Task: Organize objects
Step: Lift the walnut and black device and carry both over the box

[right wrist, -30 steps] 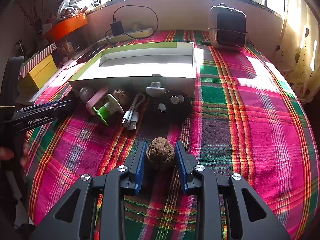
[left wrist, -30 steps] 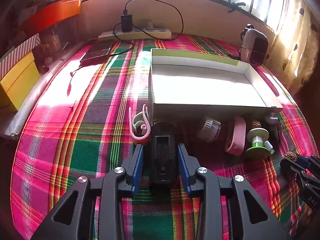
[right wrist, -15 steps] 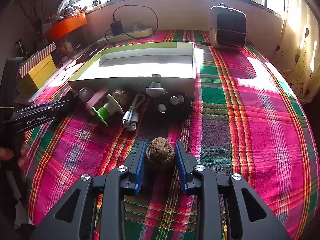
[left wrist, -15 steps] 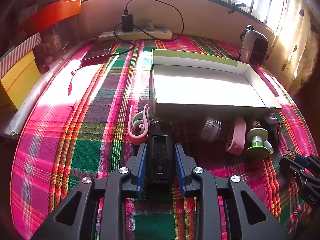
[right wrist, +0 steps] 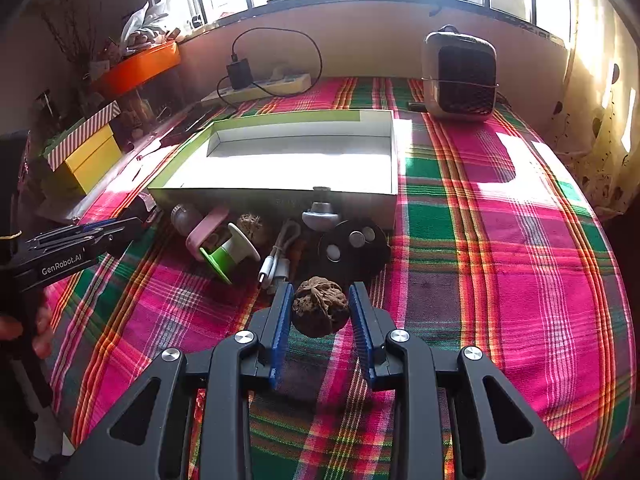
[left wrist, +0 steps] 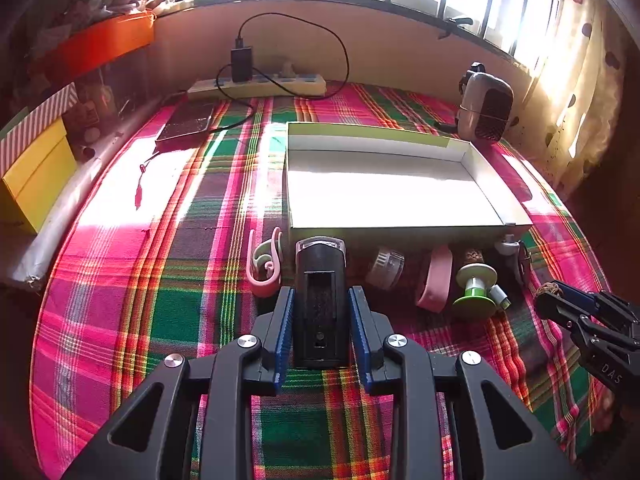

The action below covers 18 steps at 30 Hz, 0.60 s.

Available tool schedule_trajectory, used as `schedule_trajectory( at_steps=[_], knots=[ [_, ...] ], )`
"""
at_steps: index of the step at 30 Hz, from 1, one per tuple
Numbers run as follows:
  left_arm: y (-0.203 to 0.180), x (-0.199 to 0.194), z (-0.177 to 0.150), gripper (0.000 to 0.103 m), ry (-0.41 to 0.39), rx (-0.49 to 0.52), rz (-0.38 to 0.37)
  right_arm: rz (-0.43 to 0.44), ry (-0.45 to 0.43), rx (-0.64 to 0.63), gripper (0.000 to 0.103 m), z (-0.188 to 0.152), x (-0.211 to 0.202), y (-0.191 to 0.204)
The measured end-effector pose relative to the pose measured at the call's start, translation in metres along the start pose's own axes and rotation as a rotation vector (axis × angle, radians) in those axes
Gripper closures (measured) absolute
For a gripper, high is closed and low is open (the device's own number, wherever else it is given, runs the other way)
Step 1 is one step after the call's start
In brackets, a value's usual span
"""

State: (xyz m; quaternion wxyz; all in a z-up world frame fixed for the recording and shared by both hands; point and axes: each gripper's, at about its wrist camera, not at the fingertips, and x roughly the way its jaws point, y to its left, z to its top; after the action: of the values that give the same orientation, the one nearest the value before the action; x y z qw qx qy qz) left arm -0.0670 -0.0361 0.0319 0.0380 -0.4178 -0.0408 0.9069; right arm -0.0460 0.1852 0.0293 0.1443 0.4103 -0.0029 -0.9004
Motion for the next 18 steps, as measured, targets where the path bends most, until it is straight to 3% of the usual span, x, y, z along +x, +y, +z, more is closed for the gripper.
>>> schedule_trajectory(
  at_steps=[18],
  knots=[
    [-0.012, 0.016, 0.052, 0.078, -0.012, 0.017, -0.069, 0.024, -0.057, -0.012, 0.073, 0.071, 0.014, -0.009]
  ],
)
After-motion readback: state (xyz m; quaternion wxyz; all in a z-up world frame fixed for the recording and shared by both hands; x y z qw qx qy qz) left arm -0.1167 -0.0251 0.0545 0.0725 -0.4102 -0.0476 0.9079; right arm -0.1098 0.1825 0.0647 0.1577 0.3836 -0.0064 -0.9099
